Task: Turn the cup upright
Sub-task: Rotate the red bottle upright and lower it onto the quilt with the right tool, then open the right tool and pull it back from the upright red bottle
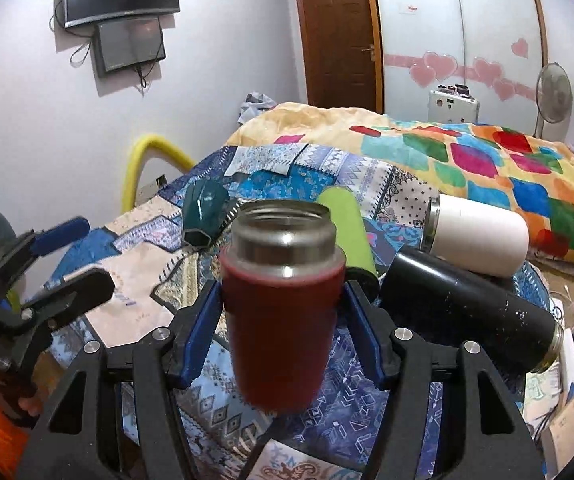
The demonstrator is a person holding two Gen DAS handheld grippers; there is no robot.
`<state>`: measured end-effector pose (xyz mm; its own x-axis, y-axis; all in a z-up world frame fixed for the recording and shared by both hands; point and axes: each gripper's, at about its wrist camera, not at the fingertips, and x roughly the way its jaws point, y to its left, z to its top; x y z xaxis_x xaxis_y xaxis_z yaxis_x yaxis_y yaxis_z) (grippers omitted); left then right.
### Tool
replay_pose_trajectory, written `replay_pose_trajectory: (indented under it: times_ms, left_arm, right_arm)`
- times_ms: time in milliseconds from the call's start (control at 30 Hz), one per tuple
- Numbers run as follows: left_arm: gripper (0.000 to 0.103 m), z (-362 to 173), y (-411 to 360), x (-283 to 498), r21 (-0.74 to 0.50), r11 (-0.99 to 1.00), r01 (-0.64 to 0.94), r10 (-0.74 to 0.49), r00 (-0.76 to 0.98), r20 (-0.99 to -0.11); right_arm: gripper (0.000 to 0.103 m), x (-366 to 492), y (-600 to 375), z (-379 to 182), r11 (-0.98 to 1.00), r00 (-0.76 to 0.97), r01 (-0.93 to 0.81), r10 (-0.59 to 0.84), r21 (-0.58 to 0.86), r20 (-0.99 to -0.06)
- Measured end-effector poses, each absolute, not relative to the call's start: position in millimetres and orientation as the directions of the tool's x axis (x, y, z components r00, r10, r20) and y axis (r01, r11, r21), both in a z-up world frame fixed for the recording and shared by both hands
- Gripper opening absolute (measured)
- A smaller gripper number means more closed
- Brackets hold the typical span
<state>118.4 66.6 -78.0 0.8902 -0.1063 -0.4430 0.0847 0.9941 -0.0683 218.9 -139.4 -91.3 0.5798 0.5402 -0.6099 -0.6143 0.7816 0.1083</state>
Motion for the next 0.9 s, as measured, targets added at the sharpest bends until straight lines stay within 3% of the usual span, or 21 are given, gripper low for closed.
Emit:
replay_pose_trajectory:
  times_ms: [633, 900]
  left_arm:
    - [0.099, -86, 71, 120, -0.102, 0.992, 0.067, -0.106, 0.887, -0.448]
    - [0.100, -80, 68, 114, -0.103, 0.993, 0.060, -0.100, 0.891, -0.444]
  right_arm:
    - [0.057, 205, -130, -110, 0.769, 0.587, -0.637, 0.532, 0.057, -0.611]
    - [0.058, 198, -140, -107, 0.760, 0.551, -0.634, 0.574, 0.143, -0.605]
